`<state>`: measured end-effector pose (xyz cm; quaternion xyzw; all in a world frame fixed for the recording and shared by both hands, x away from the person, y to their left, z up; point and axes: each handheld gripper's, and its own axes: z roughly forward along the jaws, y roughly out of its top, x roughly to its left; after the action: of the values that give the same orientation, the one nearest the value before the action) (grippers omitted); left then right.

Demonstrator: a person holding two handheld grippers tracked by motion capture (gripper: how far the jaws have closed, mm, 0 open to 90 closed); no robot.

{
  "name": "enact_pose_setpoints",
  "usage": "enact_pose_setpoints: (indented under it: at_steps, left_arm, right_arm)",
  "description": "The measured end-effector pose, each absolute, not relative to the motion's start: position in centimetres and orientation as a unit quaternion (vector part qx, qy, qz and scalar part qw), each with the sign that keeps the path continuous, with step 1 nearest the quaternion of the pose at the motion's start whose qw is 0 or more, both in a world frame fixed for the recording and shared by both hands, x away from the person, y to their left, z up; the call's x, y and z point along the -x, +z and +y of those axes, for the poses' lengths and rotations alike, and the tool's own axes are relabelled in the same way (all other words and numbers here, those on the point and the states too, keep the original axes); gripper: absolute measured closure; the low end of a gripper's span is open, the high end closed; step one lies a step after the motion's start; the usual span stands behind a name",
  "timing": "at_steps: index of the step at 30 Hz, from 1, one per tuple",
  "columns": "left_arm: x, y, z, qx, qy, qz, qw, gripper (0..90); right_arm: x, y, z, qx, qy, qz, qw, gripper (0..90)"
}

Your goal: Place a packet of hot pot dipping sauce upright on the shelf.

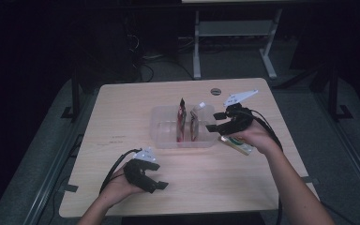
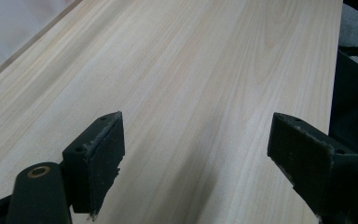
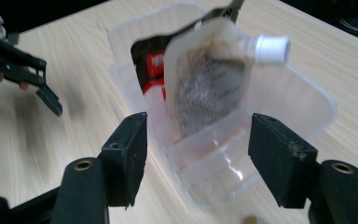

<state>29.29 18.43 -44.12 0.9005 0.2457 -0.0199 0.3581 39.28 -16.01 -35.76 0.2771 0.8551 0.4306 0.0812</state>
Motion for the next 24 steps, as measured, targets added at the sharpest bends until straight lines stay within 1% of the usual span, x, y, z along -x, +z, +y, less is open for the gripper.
enact_pose_setpoints:
  at_steps: [5,13,24]
  left_arm:
    - [-29.2,-44.1,18.4,-0.901,-0.021,0.248,0.356,18.8]
    - [-29.3,-44.3,18.3,-0.901,-0.017,0.246,0.357,19.2]
    - [-29.2,-44.3,18.4,-0.901,-0.017,0.246,0.356,19.5]
  right_arm:
    - [-38.0,-36.2,-17.1,-0.284,0.428,0.854,0.087,36.8]
    - [-36.5,-37.8,-19.4,-0.306,0.420,0.848,0.103,37.5]
    - [-36.7,-40.4,-22.3,-0.349,0.400,0.840,0.111,39.8]
